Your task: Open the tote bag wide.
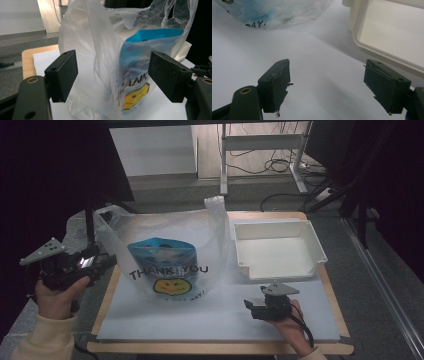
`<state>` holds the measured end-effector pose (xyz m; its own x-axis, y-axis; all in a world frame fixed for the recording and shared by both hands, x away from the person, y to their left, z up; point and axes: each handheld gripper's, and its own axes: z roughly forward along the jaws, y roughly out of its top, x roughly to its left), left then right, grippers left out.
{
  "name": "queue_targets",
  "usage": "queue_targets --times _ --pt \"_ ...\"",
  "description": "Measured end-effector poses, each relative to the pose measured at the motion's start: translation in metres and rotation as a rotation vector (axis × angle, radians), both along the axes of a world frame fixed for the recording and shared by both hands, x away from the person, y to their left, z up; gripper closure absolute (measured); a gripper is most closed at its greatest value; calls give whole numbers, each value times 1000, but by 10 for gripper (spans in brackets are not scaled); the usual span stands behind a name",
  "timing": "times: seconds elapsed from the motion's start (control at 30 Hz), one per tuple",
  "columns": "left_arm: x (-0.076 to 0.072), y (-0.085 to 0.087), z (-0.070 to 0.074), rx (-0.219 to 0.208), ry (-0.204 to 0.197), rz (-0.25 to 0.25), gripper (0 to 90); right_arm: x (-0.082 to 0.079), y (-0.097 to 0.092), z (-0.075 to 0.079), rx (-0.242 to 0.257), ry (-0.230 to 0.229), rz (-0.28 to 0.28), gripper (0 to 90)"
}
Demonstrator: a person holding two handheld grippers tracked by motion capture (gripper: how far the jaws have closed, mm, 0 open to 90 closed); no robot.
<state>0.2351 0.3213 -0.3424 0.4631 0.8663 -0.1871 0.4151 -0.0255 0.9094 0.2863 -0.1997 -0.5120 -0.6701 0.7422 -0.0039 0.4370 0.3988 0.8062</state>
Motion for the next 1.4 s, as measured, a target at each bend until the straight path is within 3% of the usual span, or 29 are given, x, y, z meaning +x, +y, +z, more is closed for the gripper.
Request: queue_targets --times 0.4,0.57,0.6,0.73,1.03,1.4 --pt "19 3 7 8 2 8 325 0 -1 -1 5 -3 -13 219" --pt "24 2 4 37 1 23 503 0 0 -2 1 -3 -8 220" --pt "25 1 4 42 2 21 503 0 0 -2 1 -3 -8 220" --pt "28 -2 2 47 -1 10 691 0 0 -3 -2 1 -7 220" --pt "32 -6 2 37 -13 -4 848 0 1 -3 -5 4 -3 221" --pt "30 -8 -4 16 -24 2 892 0 0 -2 -1 1 -6 228"
